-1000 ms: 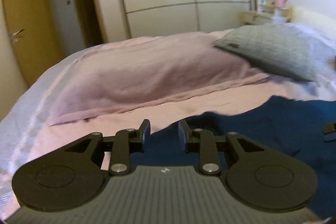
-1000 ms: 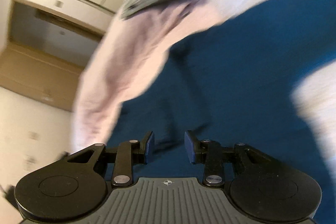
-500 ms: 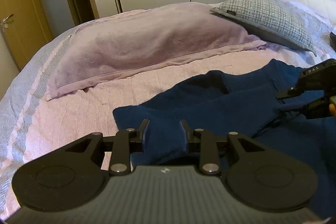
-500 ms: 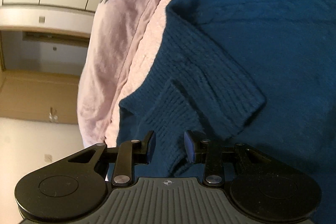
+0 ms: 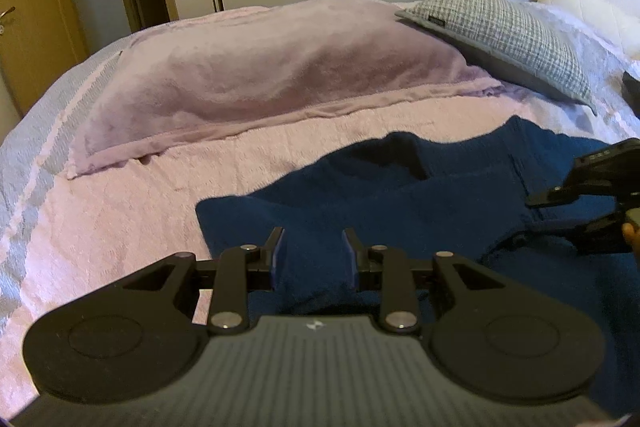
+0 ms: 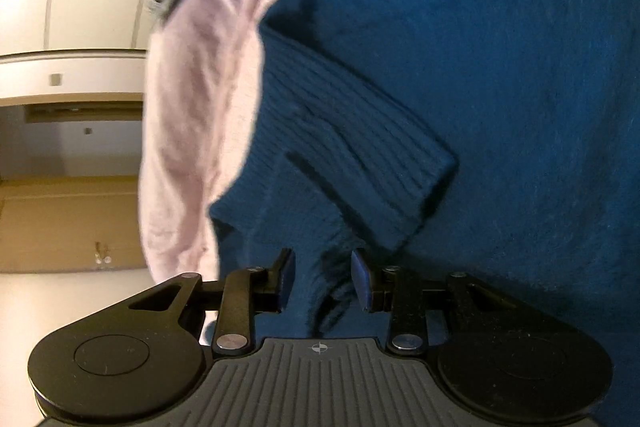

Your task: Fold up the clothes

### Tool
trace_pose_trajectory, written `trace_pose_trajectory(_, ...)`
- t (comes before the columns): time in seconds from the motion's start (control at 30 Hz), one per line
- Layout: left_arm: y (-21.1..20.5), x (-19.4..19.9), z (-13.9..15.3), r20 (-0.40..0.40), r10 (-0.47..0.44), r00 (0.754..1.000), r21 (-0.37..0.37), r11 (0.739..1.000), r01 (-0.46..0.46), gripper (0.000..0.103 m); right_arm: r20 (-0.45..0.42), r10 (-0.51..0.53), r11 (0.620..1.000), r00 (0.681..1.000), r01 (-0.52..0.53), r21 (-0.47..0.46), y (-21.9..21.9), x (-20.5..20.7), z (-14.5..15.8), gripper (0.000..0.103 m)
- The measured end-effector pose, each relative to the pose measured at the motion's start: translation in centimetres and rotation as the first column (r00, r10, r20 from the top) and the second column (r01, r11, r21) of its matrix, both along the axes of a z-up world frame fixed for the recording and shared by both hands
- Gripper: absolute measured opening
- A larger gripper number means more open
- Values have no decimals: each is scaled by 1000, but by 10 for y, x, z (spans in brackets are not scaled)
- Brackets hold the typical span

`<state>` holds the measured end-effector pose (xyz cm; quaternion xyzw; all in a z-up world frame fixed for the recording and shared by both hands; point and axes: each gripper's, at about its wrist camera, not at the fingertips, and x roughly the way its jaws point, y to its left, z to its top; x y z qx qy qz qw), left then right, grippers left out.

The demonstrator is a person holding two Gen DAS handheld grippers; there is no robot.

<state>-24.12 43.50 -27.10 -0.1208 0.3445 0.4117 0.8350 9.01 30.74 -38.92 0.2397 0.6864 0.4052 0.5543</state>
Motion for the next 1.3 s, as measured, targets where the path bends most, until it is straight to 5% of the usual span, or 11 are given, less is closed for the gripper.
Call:
trace_pose_trajectory(0.07, 0, 0, -1, -1, 2, 1000, -2, 1000, -2, 26, 2, -9, 1000, 1000, 9, 14, 1, 0, 0, 35)
trace_pose_trajectory(0.13, 1, 0, 0, 3, 9, 1000, -5, 1000, -9, 26, 45, -2, 998, 999, 0, 61, 1, 0, 8, 1)
trace_pose_trajectory(0.23, 4, 1, 2, 13, 19, 1000, -9, 1000, -19, 26, 212, 5, 989, 977, -36, 142, 2, 3, 42, 0)
trace_pose_trajectory(0.33, 5, 5, 5, 23, 15, 1000, -5, 1000, -15, 26, 434, -72, 946, 898, -75, 314, -11, 12, 100, 0)
trace_pose_trajectory(0.43, 5, 11, 4, 23, 7, 1000, -5, 1000, -7, 26, 473, -127, 951, 872, -29, 309, -30, 39, 124, 0)
trace_pose_trajectory(0.5, 5, 14, 3, 31, 10, 999, -15, 1000, -10, 26, 391, -51, 980, 919, -30, 199, -34, 52, 106, 3)
trace_pose_trajectory(0.57, 5, 18, 1, 42, 18, 999, -29, 999, -17, 26, 221, -22, 991, 975, -8, 132, -37, 51, 70, 9)
trace_pose_trajectory(0.67, 2, 23, 0, 47, 6, 999, -43, 999, -4, 26, 32, -10, 995, 999, 6, 104, -39, 32, 23, 12)
trace_pose_trajectory(0.83, 0, 21, -4, 28, -14, 1000, -52, 999, 15, 26, -45, -4, 999, 999, 5, 38, -22, 0, -9, 28)
trace_pose_trajectory(1.1, 7, 12, -7, 50, 18, 999, -72, 997, -14, 26, -127, -94, 995, 987, 95, 7, -20, -8, -26, 29)
trace_pose_trajectory(1.3, 8, 6, -12, 43, 18, 999, -82, 997, -15, 26, -94, -112, 993, 989, 114, 19, -12, -8, -29, 25)
